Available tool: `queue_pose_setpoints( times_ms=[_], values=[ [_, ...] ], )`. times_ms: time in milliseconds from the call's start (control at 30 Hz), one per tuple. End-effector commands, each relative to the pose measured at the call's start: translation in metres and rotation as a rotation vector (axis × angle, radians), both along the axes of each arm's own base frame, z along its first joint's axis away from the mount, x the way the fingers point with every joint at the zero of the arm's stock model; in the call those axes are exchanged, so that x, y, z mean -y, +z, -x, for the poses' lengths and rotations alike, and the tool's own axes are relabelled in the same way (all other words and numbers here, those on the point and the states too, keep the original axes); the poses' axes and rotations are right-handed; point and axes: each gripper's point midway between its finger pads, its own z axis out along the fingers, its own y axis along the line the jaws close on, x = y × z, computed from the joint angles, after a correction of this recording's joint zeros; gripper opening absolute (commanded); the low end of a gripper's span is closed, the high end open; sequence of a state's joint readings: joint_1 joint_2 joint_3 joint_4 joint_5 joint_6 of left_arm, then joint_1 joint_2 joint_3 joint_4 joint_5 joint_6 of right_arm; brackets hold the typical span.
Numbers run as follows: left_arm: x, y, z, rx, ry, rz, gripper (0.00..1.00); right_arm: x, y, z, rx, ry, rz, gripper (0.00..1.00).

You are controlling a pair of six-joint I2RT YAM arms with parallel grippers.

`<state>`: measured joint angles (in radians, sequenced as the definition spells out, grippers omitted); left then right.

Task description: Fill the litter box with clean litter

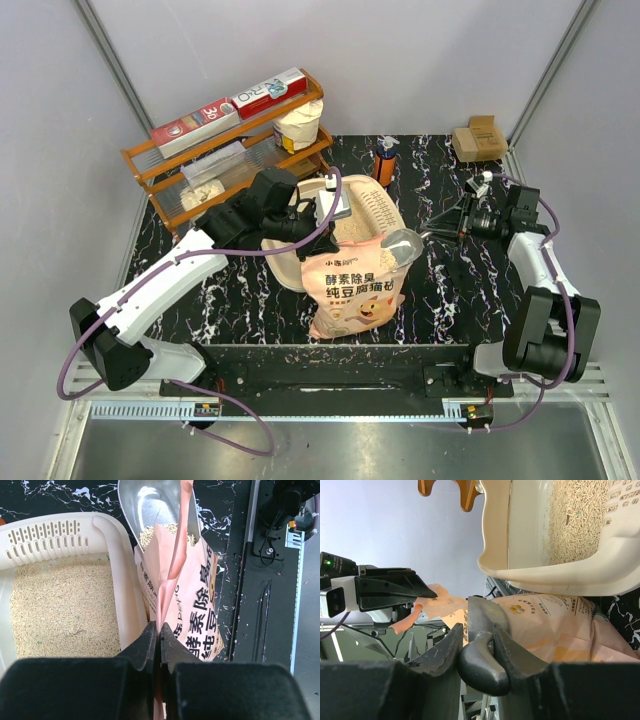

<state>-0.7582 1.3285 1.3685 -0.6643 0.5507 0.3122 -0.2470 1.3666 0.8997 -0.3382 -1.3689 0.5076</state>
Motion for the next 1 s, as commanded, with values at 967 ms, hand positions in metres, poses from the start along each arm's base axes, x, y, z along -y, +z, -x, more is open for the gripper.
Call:
queue_pose_setpoints(
  times_ms=[967],
  values=[
    [-0.009,0.042,-0.011,0.145,0.036,0.073,0.00,0.032,0.033,-0.020,0.023,0.031,-0.133,0.00]
  ],
)
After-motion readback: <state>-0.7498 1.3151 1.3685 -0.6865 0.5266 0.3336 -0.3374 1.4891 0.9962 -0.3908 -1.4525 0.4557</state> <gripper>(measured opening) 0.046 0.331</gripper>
